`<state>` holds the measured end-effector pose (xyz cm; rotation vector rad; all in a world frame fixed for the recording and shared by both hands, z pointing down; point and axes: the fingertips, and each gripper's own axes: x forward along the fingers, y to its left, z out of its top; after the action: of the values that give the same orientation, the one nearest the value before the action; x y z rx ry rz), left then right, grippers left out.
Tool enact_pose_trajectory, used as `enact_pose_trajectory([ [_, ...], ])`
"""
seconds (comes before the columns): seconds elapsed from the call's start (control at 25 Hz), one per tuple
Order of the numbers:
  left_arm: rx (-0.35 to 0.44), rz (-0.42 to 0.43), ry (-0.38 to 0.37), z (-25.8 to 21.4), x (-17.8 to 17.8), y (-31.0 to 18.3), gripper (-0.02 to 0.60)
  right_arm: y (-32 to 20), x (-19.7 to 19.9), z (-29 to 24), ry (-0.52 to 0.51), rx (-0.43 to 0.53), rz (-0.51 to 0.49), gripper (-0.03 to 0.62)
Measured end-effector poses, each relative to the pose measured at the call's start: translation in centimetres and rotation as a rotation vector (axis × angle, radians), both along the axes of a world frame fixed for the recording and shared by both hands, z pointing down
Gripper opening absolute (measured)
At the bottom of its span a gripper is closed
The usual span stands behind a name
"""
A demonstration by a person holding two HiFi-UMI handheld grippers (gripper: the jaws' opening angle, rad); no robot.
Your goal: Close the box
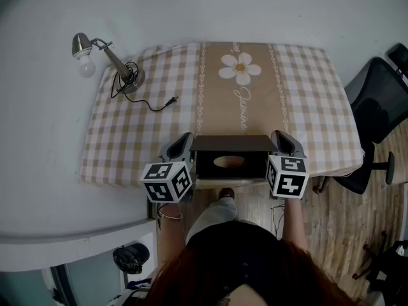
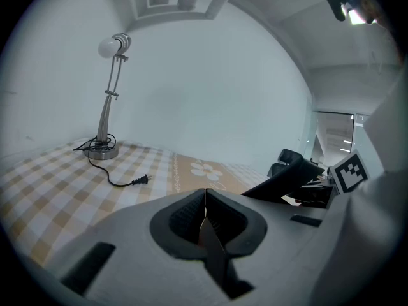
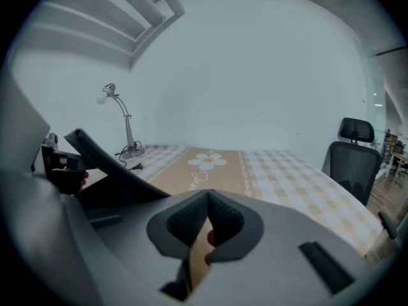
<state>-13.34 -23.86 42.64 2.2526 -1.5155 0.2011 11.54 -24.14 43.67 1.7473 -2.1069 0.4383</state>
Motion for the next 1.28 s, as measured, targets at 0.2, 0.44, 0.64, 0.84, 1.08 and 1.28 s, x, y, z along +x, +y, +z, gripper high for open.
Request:
enact_pose_trajectory([
  [0.2, -0.011, -0.006, 0.005, 0.3, 0.0, 0.6, 0.028, 0.5, -0.1, 0.4, 0.005, -0.011, 0.000, 0.017],
  [0.44, -0.017, -0.006, 0.015, 0.7, 0.0, 1.3, 0.028, 1.3, -0.4, 0.7, -0.005, -0.017, -0.013, 0.017],
  [0.64, -0.017, 0.004, 0.018, 0.9, 0.1, 2.0, 0.028, 1.8, -0.6, 0.7, -0.010, -0.012, -0.027, 0.017],
  [0.84, -0.023, 0.016, 0.018, 1.1, 0.2, 2.7, 0.028, 2.5, -0.8, 0.5, -0.011, -0.006, -0.035, 0.017],
  [1.08, -0.015, 0.053, 0.007, 1.1, 1.1, 3.8, 0.028, 3.2, -0.9, 0.3, -0.011, 0.006, -0.043, 0.017],
  [1.28, -0.013, 0.055, -0.006, 1.0, 1.2, 4.7, 0.029, 4.1, -0.9, 0.2, -0.015, 0.008, -0.052, 0.017],
])
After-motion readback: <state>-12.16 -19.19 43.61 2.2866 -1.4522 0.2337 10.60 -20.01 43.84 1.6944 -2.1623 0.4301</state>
